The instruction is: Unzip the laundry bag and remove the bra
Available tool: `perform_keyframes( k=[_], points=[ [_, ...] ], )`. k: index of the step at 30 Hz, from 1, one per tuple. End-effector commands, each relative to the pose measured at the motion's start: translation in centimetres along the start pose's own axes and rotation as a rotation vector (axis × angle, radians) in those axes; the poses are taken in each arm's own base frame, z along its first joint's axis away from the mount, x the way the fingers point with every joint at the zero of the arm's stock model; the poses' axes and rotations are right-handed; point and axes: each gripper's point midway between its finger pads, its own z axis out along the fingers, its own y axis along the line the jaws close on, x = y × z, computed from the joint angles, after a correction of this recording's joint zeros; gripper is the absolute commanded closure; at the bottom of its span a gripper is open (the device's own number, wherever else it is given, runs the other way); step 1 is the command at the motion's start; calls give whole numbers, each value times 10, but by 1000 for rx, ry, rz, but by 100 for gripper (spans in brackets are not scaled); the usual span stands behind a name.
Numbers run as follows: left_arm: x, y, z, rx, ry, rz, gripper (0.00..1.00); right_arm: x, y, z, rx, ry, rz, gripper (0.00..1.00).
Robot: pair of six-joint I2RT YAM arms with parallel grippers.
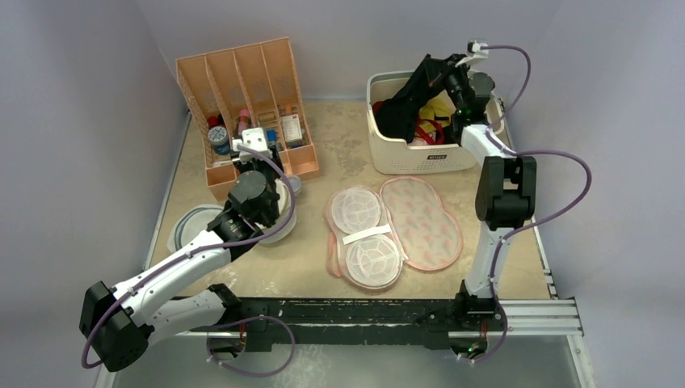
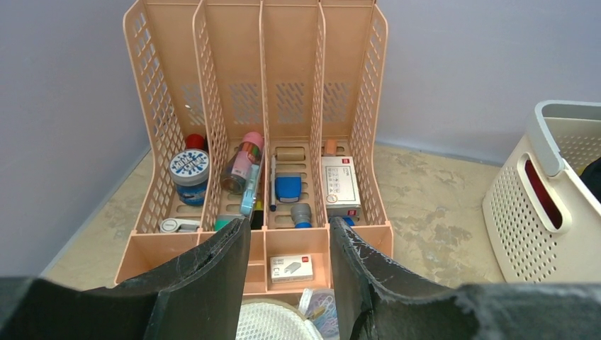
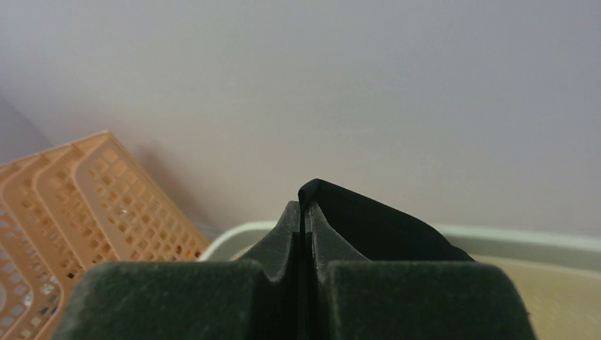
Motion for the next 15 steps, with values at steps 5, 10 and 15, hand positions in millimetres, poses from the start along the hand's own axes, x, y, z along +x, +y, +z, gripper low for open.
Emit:
perform_keyframes(
  k=[5,10,15],
  points=[
    [-13,0,6,-19,-31,-23,56,-92,75,29,-277,-257,37,100],
    [-13,-2,8,-8,-31,-34,56,-103,82,39,-324,-271,64,100],
    [-18,2,7,-14,-36,-41,56,-64,44,18,-245,-216,69,100]
  ],
)
